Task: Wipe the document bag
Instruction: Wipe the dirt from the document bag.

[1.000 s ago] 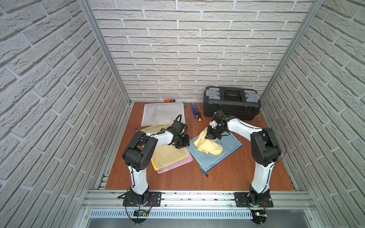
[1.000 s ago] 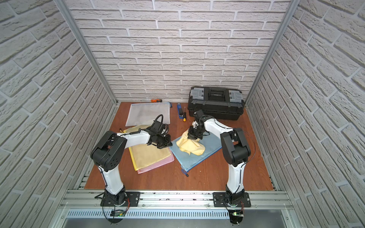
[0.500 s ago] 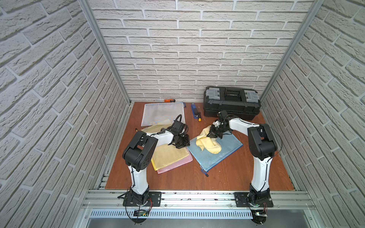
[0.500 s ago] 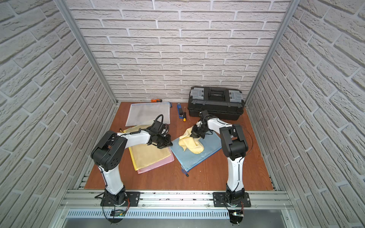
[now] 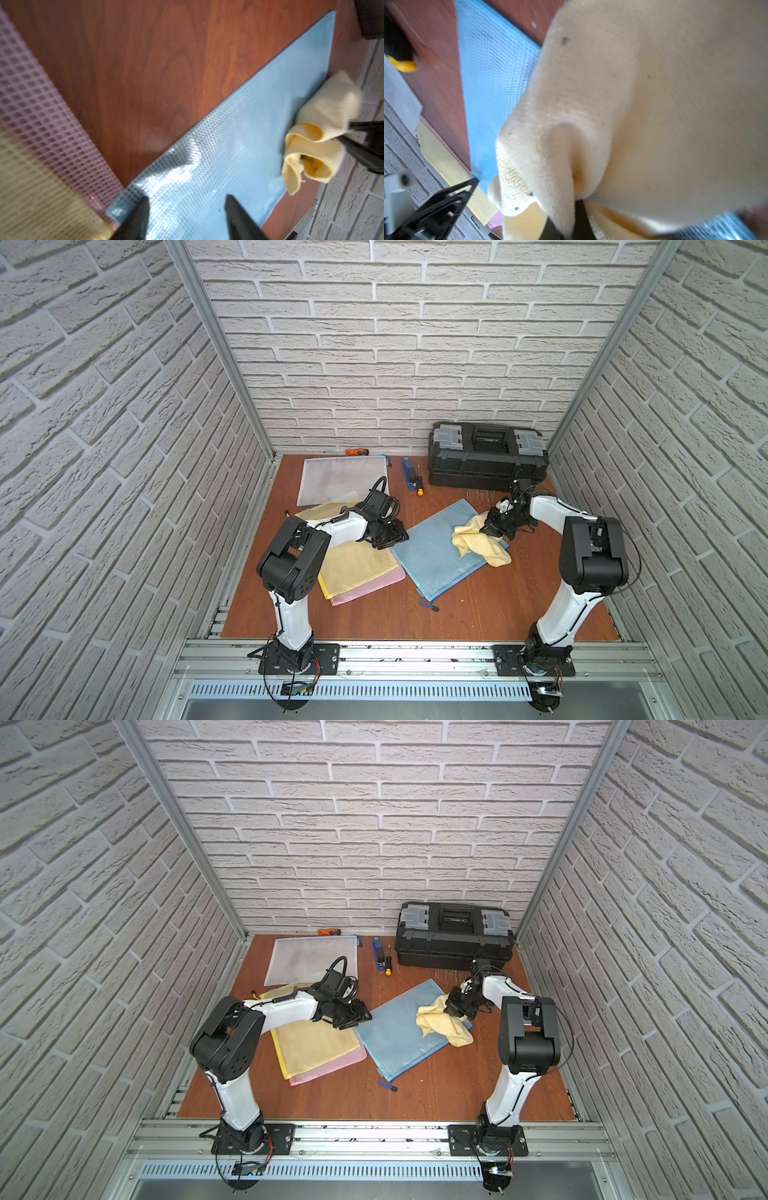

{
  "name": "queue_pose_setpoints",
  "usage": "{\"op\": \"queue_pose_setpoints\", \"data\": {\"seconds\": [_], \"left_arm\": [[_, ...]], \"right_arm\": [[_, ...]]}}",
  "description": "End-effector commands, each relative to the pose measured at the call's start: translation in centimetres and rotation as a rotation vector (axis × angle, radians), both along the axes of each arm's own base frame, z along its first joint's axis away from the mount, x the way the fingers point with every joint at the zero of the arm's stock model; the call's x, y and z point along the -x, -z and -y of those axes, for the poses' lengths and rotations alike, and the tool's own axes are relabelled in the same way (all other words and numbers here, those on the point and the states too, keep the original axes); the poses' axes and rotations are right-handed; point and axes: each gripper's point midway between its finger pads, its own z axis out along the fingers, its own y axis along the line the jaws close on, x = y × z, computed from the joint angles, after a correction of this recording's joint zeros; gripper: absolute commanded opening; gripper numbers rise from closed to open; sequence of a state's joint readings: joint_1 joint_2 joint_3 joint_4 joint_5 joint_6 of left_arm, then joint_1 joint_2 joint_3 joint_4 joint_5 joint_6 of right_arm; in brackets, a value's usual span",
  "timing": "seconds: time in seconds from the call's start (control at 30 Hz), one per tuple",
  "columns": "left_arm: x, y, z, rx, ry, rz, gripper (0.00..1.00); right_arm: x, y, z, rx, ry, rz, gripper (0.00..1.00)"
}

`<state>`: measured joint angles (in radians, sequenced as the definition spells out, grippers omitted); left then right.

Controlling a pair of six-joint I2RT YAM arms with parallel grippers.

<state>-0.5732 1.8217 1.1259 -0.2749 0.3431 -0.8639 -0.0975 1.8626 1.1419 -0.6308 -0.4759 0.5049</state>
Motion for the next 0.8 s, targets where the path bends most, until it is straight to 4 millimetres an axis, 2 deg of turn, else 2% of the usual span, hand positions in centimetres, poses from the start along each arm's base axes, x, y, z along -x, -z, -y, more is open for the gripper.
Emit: {"op": "queue_pose_setpoints", "data": {"seconds": [0.0,0.07,0.13,0.27,0.37,0.53,0.77], "left_arm": [[0.5,-5.0,-0.3,-0.064,0.041,0.119,0.98],[2.2,-6.5,-0.6,-0.085,0.058,0.128,0.98],[4.5,-7.1,-0.4,-0.064,0.082,0.092,0.98],[9.9,-6.9,0.9,-0.024,0.145,-0.034,0.98],[12.9,-6.4,1.8,-0.036,0.166,-0.101,0.98],[14.3,-4.4,1.8,-0.059,0.123,-0.184,0.98],[13.5,-1.0,3.5,0.060,0.034,-0.211,0.98]], "right_arm": [[1.7,2.4,-0.7,-0.029,-0.010,-0.042,0.02],[2.4,2.9,-0.6,-0.025,-0.018,-0.057,0.02],[2.5,2.9,-0.6,-0.021,-0.027,-0.054,0.02],[2.4,2.6,-0.5,-0.012,-0.044,-0.046,0.02],[2.4,2.6,-0.6,-0.016,-0.049,-0.044,0.02],[2.4,2.5,-0.8,-0.027,-0.049,-0.033,0.02],[2.6,2.1,-0.9,-0.030,-0.057,-0.021,0.02]]}}
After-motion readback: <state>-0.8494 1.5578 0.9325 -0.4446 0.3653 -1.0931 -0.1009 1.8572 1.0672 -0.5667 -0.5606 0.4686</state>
